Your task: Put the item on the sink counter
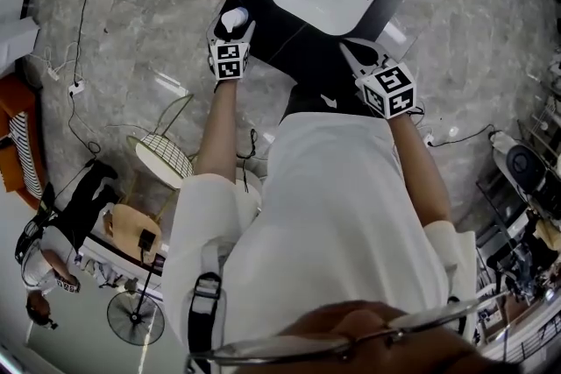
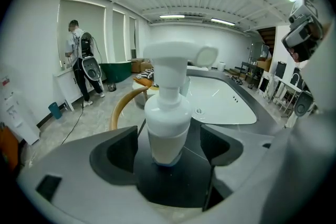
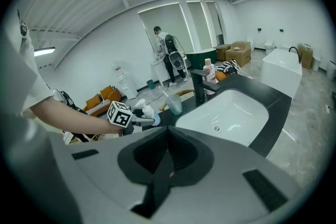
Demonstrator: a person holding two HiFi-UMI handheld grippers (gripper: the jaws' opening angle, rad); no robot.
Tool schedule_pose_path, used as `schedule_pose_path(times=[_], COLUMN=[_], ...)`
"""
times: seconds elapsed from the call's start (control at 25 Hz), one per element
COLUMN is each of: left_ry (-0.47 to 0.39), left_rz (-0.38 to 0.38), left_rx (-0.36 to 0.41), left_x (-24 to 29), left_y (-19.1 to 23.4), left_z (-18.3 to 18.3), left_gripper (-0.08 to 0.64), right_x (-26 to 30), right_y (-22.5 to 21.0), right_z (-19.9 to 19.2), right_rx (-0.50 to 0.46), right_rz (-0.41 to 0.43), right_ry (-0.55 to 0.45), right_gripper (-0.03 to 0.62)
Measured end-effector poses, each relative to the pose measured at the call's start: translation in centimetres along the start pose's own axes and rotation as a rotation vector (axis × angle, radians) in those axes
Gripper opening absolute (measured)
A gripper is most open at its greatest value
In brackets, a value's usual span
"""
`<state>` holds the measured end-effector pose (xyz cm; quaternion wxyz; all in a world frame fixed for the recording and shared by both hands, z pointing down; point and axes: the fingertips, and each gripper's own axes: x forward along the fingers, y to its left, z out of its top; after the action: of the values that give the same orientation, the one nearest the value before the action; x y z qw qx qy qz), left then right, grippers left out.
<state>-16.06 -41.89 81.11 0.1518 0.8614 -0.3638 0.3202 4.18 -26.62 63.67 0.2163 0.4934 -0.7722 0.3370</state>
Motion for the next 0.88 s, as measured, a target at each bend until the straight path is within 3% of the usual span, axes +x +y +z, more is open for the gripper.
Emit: schedule_pose_path(times=[0.52,0.88], left_ry=[-0.058,-0.186], left_rz=[0.106,0.202], left_rx=[-0.132,-0.115], left_x=[-8.1,-14.9], left_y=[-2.5,-7.3], left_z=[-0.8,3.3], left_gripper=[0.359,0.347], right_x=[-2.5,-6.1], right_y=[2.0,1.4], right_z=[-0.1,-0.6], right_rx=[-0.085,-0.154], right_rz=[0.041,0.115], right_ry=[-0.062,-0.089], right_gripper=[0.005,0.005])
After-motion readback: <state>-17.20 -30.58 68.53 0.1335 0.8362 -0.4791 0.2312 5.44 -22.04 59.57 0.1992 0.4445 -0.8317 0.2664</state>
